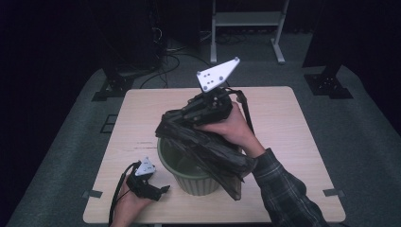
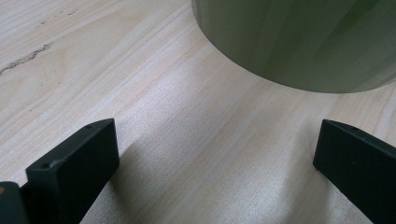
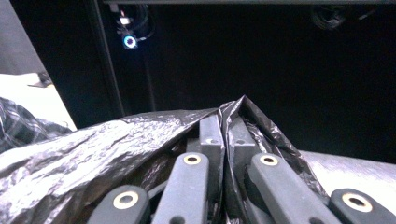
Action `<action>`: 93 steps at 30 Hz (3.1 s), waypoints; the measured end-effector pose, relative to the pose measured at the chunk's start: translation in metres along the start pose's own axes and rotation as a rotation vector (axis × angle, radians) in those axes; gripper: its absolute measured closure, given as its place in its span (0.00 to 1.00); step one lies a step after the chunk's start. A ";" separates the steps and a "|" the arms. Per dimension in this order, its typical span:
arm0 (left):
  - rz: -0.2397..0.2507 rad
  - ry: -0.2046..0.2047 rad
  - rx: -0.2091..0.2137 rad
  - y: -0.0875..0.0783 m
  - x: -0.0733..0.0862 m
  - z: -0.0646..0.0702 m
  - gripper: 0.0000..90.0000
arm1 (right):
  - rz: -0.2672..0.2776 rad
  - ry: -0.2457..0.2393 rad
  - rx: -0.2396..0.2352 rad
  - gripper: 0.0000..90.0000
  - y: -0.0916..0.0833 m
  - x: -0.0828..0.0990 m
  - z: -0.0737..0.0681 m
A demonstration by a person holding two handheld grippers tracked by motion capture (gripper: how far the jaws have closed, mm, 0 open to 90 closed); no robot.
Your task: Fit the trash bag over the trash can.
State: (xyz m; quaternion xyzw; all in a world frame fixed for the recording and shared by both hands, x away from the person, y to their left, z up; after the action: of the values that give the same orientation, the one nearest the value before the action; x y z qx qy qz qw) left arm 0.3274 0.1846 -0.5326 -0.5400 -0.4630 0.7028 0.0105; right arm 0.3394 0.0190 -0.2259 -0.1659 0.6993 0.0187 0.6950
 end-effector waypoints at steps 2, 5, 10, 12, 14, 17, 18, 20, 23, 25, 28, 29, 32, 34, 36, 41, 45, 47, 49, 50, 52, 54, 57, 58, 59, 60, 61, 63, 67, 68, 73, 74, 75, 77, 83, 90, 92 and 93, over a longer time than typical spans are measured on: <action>-0.001 0.000 0.002 0.000 0.000 0.000 0.00 | 0.009 0.001 -0.020 0.96 0.010 -0.004 0.003; 0.000 0.002 0.001 0.000 0.000 0.000 0.00 | 0.019 0.007 -0.047 0.95 0.022 -0.009 0.007; -0.001 0.004 0.004 0.000 0.000 0.000 0.00 | -0.010 0.015 -0.039 0.94 0.031 0.001 0.010; -0.001 0.003 0.005 0.000 0.000 0.000 0.00 | -0.019 0.024 -0.021 0.94 0.026 0.010 0.012; -0.002 0.003 0.005 0.000 0.000 0.000 0.00 | -0.024 0.043 -0.003 0.94 0.018 0.019 0.015; -0.001 0.003 0.005 0.000 0.000 0.000 0.00 | -0.025 0.063 0.027 0.94 0.004 0.031 0.017; -0.002 0.003 0.005 0.000 0.000 0.000 0.00 | -0.021 0.069 0.040 0.94 -0.002 0.035 0.017; -0.002 0.003 0.005 0.000 0.000 0.000 0.00 | -0.021 0.078 0.062 0.94 -0.011 0.042 0.017; 0.000 0.003 0.004 0.000 0.000 0.000 0.00 | -0.056 0.084 0.102 0.93 -0.022 0.052 0.016; -0.001 0.003 0.004 0.000 0.000 0.000 0.00 | -0.082 0.084 0.129 0.93 -0.028 0.059 0.016; -0.001 0.003 0.004 0.000 0.000 0.000 0.00 | -0.120 0.096 0.160 0.93 -0.035 0.070 0.016; -0.001 0.003 0.004 0.000 0.000 0.000 0.00 | -0.137 0.098 0.170 0.93 -0.036 0.073 0.016; 0.000 0.003 0.004 0.000 0.000 0.000 0.00 | -0.186 0.104 0.213 0.93 -0.042 0.083 0.018; -0.001 0.003 0.004 0.000 0.000 0.000 0.00 | -0.221 0.103 0.238 0.92 -0.044 0.089 0.019; -0.001 0.003 0.004 0.000 0.000 0.000 0.00 | -0.266 0.098 0.260 0.93 -0.044 0.095 0.021; -0.001 0.003 0.004 0.000 0.000 0.001 0.00 | -0.348 0.098 0.289 0.91 -0.040 0.107 0.023; -0.001 0.003 0.004 0.000 0.000 0.000 0.00 | -0.426 0.114 0.307 0.88 -0.035 0.120 0.026; 0.000 0.002 0.004 0.000 0.000 0.001 0.00 | -0.446 0.120 0.303 0.88 -0.033 0.123 0.026; -0.001 0.003 0.004 0.000 0.000 0.000 0.00 | -0.479 0.121 0.306 0.88 -0.031 0.127 0.027; -0.001 0.003 0.004 0.000 0.000 0.000 0.00 | -0.494 0.125 0.304 0.88 -0.030 0.129 0.027; -0.001 0.003 0.004 0.000 0.000 0.000 0.00 | -0.524 0.129 0.299 0.88 -0.029 0.132 0.026; -0.001 0.003 0.004 0.000 0.000 0.000 0.00 | -0.546 0.136 0.294 0.86 -0.028 0.135 0.026; -0.001 0.003 0.004 0.000 0.000 0.000 0.00 | -0.575 0.141 0.288 0.85 -0.026 0.138 0.026; -0.001 0.003 0.004 0.000 0.000 0.000 0.00 | -0.582 0.144 0.284 0.85 -0.025 0.140 0.026; -0.001 0.003 0.004 0.000 0.000 0.000 0.00 | -0.589 0.141 0.285 0.82 -0.025 0.140 0.026; -0.001 0.003 0.004 0.000 0.000 0.000 0.00 | -0.579 0.141 0.287 0.77 -0.026 0.139 0.026; -0.001 0.003 0.004 0.000 0.000 0.000 0.00 | -0.560 0.146 0.291 0.72 -0.027 0.137 0.027; -0.001 0.003 0.004 0.000 0.000 0.000 0.00 | -0.521 0.144 0.303 0.65 -0.030 0.132 0.027; -0.001 0.003 0.004 0.000 0.000 0.000 0.00 | -0.460 0.129 0.347 0.57 -0.043 0.123 0.028; -0.001 0.003 0.004 0.000 0.000 0.000 0.00 | -0.441 0.132 0.357 0.56 -0.048 0.120 0.027; -0.001 0.003 0.004 0.000 0.000 0.000 0.00 | -0.391 0.125 0.400 0.53 -0.073 0.113 0.023; -0.001 0.003 0.004 0.000 0.000 0.000 0.00 | -0.379 0.127 0.411 0.53 -0.080 0.113 0.020; -0.001 0.003 0.004 0.000 0.000 0.000 0.00 | -0.369 0.127 0.417 0.53 -0.086 0.113 0.018; -0.001 0.003 0.004 0.000 0.000 0.000 0.00 | -0.353 0.133 0.436 0.53 -0.099 0.114 0.014; -0.001 0.001 0.002 0.000 0.000 0.000 0.00 | -0.318 0.163 0.487 0.52 -0.131 0.125 0.003; -0.001 0.000 0.001 0.000 0.000 0.000 0.00 | -0.262 0.233 0.524 0.52 -0.165 0.147 -0.002; -0.001 -0.001 0.000 0.000 0.000 0.000 0.00 | -0.247 0.249 0.509 0.52 -0.167 0.153 -0.001; 0.000 -0.002 -0.001 0.000 0.000 0.000 0.00 | -0.252 0.254 0.501 0.51 -0.166 0.156 0.000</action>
State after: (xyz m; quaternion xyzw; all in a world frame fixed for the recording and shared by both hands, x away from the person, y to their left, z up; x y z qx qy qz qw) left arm 0.3273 0.1845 -0.5326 -0.5393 -0.4634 0.7031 0.0100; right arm 0.3856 -0.1701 -0.3446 -0.0757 0.7375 -0.2615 0.6181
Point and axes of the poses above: each handheld gripper's, and its own axes: y roughly forward along the jaws, x roughly out of its underside, z roughly to its right, the point moved 7 cm from there along y, roughly forward along the jaws, and after that the axes turned 3 degrees about z, right-handed, at the moved point
